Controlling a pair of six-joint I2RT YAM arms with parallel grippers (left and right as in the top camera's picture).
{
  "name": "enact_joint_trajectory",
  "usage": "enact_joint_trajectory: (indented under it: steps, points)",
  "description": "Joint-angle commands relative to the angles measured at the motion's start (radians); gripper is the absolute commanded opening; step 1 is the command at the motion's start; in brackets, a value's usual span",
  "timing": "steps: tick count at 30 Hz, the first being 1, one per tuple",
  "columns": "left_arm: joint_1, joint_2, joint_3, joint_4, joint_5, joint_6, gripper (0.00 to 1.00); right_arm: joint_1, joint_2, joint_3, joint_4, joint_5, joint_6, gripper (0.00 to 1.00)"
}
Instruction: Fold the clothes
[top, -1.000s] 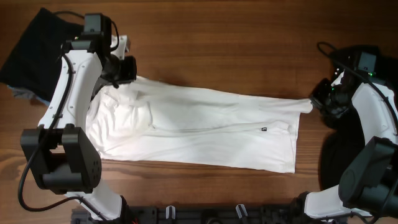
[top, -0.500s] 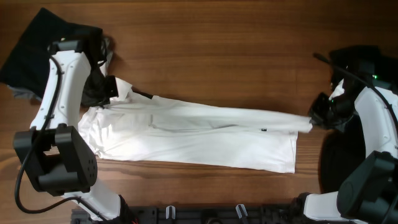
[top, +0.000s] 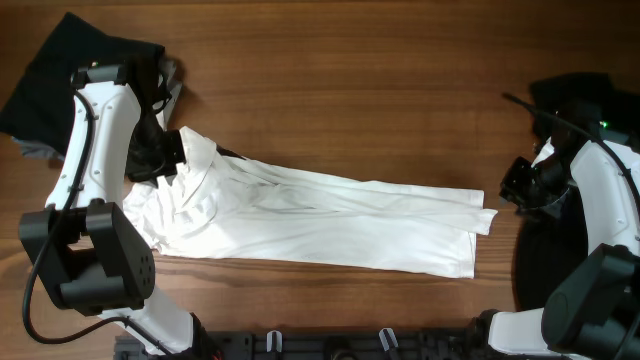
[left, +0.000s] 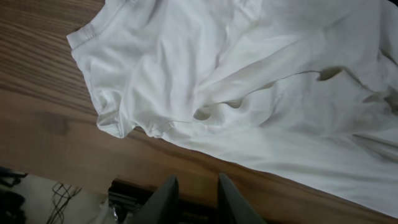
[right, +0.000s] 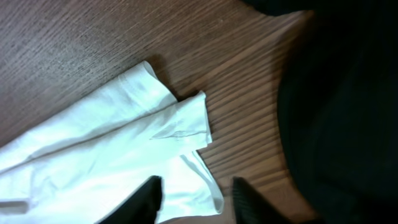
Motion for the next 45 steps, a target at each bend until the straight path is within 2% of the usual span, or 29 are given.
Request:
enact_joint_trajectory:
  steps: [1, 4, 6, 8, 15, 19, 22, 25, 27, 28, 31, 33, 34, 36, 39, 41, 45]
  points:
    - [0.004, -0.003, 0.004, 0.0, 0.012, -0.013, 0.25, -0.003, -0.017, -0.01, 0.001, 0.012, -0.016, 0.51]
    - [0.004, -0.003, 0.003, 0.044, 0.156, -0.006, 0.3, -0.003, -0.017, -0.01, 0.026, -0.026, -0.018, 0.54]
    - [-0.002, -0.003, -0.007, 0.092, 0.272, 0.033, 0.39, -0.003, -0.017, -0.01, 0.058, -0.114, -0.064, 0.54]
    - [-0.014, -0.003, -0.033, 0.143, 0.336, 0.041, 0.43, -0.003, -0.017, -0.01, 0.079, -0.179, -0.084, 0.55]
    - [-0.081, -0.003, -0.248, 0.393, 0.346, 0.006, 0.5, -0.003, -0.017, -0.01, 0.11, -0.198, -0.086, 0.56]
    - [-0.098, -0.003, -0.353, 0.505, 0.43, 0.005, 0.49, -0.003, -0.017, -0.01, 0.119, -0.198, -0.086, 0.56]
    - [-0.101, -0.003, -0.381, 0.544, 0.439, -0.013, 0.46, -0.003, -0.017, -0.01, 0.125, -0.198, -0.086, 0.56]
    - [-0.101, -0.003, -0.386, 0.565, 0.373, -0.012, 0.28, -0.003, -0.017, -0.01, 0.124, -0.198, -0.087, 0.56]
    - [-0.101, -0.003, -0.386, 0.577, 0.369, -0.012, 0.19, -0.003, -0.017, -0.01, 0.124, -0.198, -0.087, 0.57]
    - [-0.101, -0.003, -0.386, 0.578, 0.369, -0.012, 0.19, -0.003, -0.017, -0.01, 0.123, -0.198, -0.087, 0.56]
    - [-0.102, 0.0, -0.393, 0.589, 0.363, 0.0, 0.38, -0.003, -0.017, -0.01, 0.123, -0.198, -0.087, 0.56]
    - [-0.102, 0.0, -0.417, 0.613, 0.352, 0.018, 0.42, -0.003, -0.017, -0.01, 0.121, -0.198, -0.087, 0.56]
    - [-0.101, 0.0, -0.434, 0.626, 0.354, 0.017, 0.36, -0.003, -0.017, -0.01, 0.12, -0.198, -0.087, 0.56]
    - [-0.101, 0.0, -0.443, 0.621, 0.356, 0.017, 0.05, -0.003, -0.017, -0.01, 0.119, -0.198, -0.088, 0.56]
    - [-0.098, -0.017, -0.431, 0.609, 0.43, 0.018, 0.04, -0.003, -0.017, -0.01, 0.119, -0.198, -0.087, 0.56]
    - [-0.087, -0.04, -0.389, 0.544, 0.452, 0.018, 0.04, -0.003, -0.017, -0.01, 0.119, -0.198, -0.087, 0.56]
    - [-0.047, -0.122, -0.276, 0.379, 0.396, 0.018, 0.04, -0.003, -0.017, -0.01, 0.119, -0.197, -0.087, 0.56]
